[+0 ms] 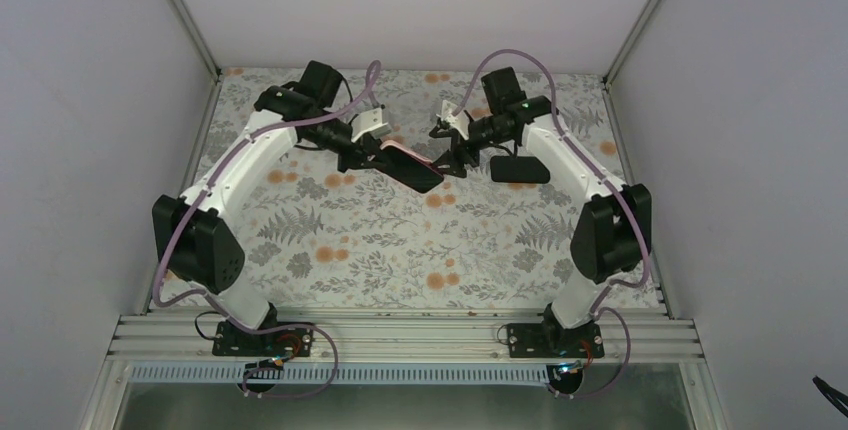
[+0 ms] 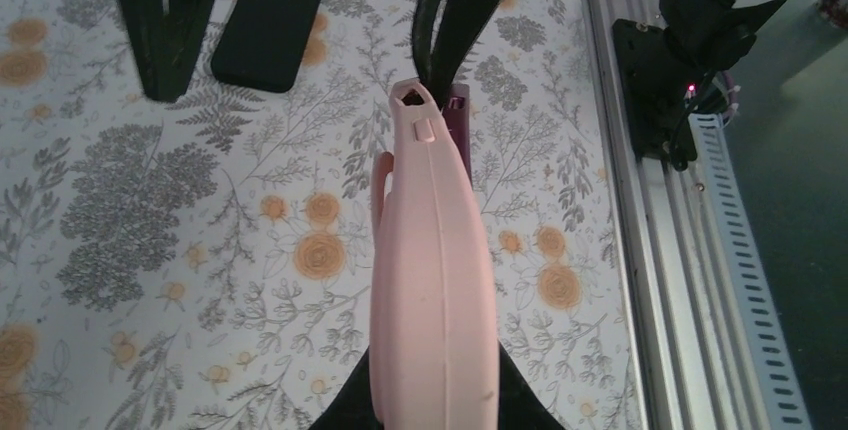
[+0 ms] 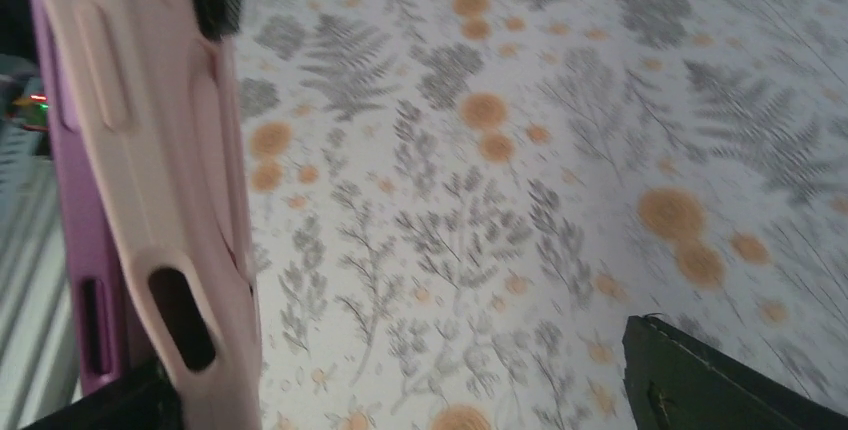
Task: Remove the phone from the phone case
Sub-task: Remove the phone case from the phone.
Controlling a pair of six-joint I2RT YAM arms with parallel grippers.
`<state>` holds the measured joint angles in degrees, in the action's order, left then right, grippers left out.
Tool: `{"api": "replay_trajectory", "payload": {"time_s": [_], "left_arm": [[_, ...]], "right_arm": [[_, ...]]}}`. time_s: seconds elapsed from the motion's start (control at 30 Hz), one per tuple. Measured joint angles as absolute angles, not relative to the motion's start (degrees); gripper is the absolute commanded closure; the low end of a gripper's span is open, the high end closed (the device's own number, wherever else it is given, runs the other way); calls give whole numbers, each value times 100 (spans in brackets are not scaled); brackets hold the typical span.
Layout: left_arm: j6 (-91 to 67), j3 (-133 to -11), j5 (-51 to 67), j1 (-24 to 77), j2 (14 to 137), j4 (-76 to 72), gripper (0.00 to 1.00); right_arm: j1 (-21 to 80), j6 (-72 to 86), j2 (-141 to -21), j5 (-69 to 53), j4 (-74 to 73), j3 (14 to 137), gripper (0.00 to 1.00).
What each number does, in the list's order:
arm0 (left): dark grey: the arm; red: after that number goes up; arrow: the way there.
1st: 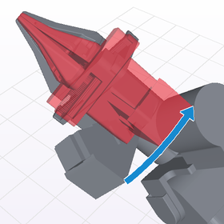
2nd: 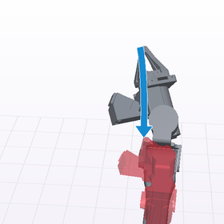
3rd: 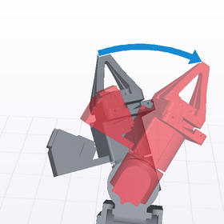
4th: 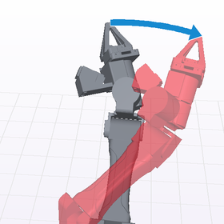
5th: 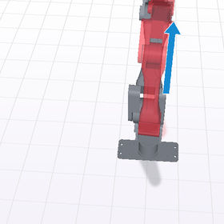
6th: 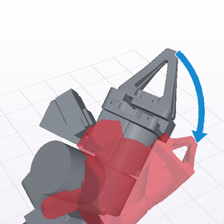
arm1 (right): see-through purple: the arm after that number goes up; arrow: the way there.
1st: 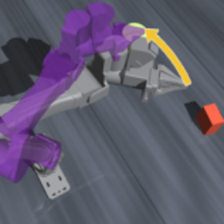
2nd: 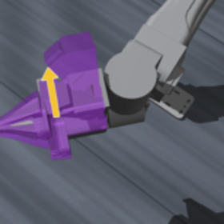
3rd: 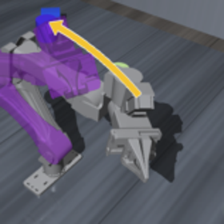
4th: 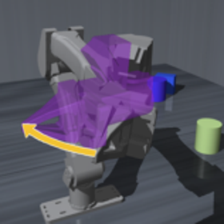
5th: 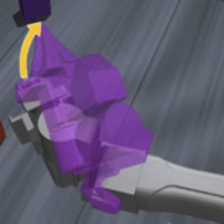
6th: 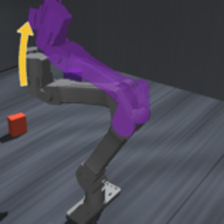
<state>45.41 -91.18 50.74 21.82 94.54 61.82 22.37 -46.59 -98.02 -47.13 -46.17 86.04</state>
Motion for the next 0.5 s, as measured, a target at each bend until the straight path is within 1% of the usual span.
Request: {"api": "replay_trajectory", "payload": {"time_s": [0.17,0.3,0.5], "left_arm": [[4222,-8713,4890,2318,9000,5714,98],[3889,-8241,4814,2414,8521,5181,98],[3439,-8018,4803,2512,8344,4812,98]], "right_arm": [[2237,-5159,-10298,-5680,-5277,9205,5],[2239,-5450,-10333,-6272,-5542,9255,5],[2246,-5546,-10328,-6567,-5540,9220,4]]}}
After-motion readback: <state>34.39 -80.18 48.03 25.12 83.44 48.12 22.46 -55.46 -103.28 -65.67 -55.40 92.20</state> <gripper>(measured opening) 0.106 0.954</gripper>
